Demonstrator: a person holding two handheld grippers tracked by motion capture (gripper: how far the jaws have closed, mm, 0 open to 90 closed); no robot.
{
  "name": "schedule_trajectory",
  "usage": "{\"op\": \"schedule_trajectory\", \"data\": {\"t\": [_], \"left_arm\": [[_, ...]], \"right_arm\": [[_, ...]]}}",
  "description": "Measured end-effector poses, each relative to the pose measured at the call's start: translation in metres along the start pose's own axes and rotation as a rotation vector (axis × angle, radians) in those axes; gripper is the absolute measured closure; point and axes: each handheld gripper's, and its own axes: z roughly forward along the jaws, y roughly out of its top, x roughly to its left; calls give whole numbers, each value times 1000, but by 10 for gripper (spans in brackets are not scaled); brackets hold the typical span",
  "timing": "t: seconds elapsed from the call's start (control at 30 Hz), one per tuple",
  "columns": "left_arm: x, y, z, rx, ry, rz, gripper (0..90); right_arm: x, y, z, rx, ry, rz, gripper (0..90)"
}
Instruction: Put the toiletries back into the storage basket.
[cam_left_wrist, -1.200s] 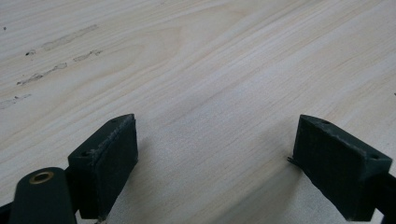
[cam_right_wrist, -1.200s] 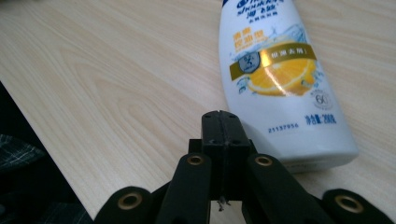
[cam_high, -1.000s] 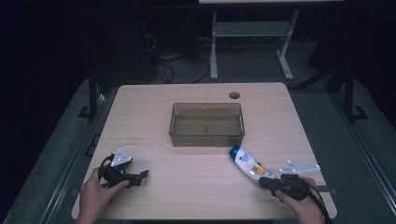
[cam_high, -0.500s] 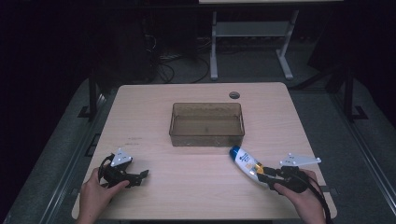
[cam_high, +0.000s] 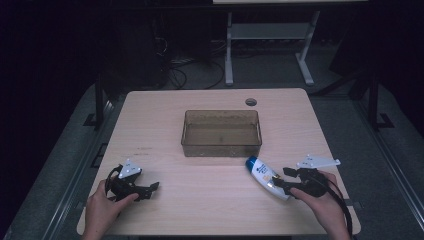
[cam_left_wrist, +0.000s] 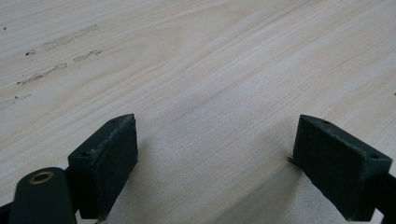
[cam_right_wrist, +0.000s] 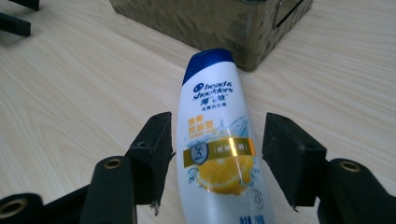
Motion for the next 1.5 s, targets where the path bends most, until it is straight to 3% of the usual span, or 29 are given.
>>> {"op": "schedule_trajectory", "data": {"t": [0.57,0.9,1.1,1.5], "left_arm": [[0,0,0,-2,0,-2,128],[0,0,0,2,-1,0,128],[0,0,0,4,-1,1,128],[0,0,0,4,-2,2,128]], "right_arm": [[-6,21,18,62,-7,1,350],[-4,41,35,134,-9,-68,299],[-2,50,47,171,-10,-86,272],[2,56,72,295,-2,-127,227]]}}
